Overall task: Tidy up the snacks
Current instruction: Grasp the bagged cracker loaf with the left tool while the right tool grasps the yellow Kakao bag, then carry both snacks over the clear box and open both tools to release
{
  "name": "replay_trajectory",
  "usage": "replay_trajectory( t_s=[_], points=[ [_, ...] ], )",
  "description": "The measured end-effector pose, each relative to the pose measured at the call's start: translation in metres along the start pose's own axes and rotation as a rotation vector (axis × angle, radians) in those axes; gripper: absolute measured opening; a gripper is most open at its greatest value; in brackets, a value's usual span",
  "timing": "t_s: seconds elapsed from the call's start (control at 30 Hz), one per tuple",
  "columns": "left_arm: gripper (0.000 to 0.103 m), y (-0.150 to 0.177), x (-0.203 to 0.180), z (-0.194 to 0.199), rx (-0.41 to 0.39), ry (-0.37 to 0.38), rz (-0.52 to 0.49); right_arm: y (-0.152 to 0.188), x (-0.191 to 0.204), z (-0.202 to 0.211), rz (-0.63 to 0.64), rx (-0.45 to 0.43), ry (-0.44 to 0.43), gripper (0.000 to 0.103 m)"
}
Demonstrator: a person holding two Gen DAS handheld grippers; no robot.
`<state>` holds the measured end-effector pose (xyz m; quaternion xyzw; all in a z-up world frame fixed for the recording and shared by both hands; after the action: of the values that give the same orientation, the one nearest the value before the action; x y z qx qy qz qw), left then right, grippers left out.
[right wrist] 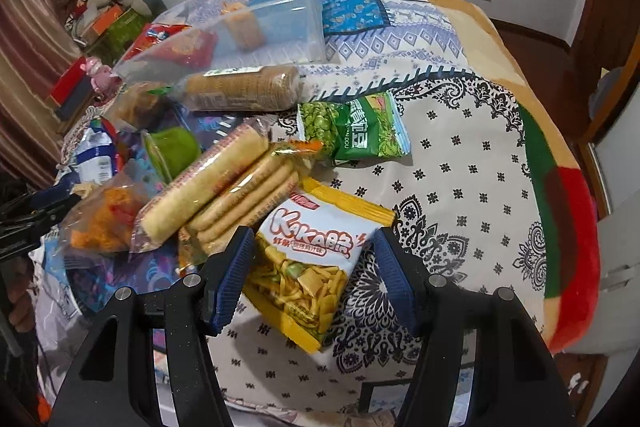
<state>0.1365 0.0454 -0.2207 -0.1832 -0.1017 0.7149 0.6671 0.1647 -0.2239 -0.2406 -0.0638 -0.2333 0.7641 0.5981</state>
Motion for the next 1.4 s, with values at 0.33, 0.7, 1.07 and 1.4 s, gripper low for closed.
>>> replay_trajectory(
  t_s=[0.33,0.7,1.07,1.4],
  points=[
    [0.089,0.006,-0.009,-0.025,0.060,-0.012,0.006,0.006,0.005,-0.012,-0.005,0.028,-0.016,0.069],
    [0.080,0.008,-0.004,-0.036,0.066,-0.027,0.038,0.006,0.005,-0.007,0.001,0.015,-0.040,0.044],
    [0.080,0.008,-0.001,-0.003,-0.007,-0.052,0.011,0.006,0.002,0.008,0.031,-0.026,-0.040,0.034],
    [0.080,-0.015,-0.003,0.049,-0.124,-0.042,0.006,-0.016,0.004,0.039,0.064,-0.106,-0.023,0.021]
  ],
)
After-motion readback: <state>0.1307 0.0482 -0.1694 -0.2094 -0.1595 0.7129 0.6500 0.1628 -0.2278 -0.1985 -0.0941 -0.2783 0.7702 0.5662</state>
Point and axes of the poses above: each gripper's, at about its wrist camera, not at the fingertips, and z roughly against the way its jaws point, x to its left, y to its underside, the point moved 6 cm from there along -z, roughly the way its jaws point, and after that the axes turned 7 degrees about x, right-handed, at the moved point
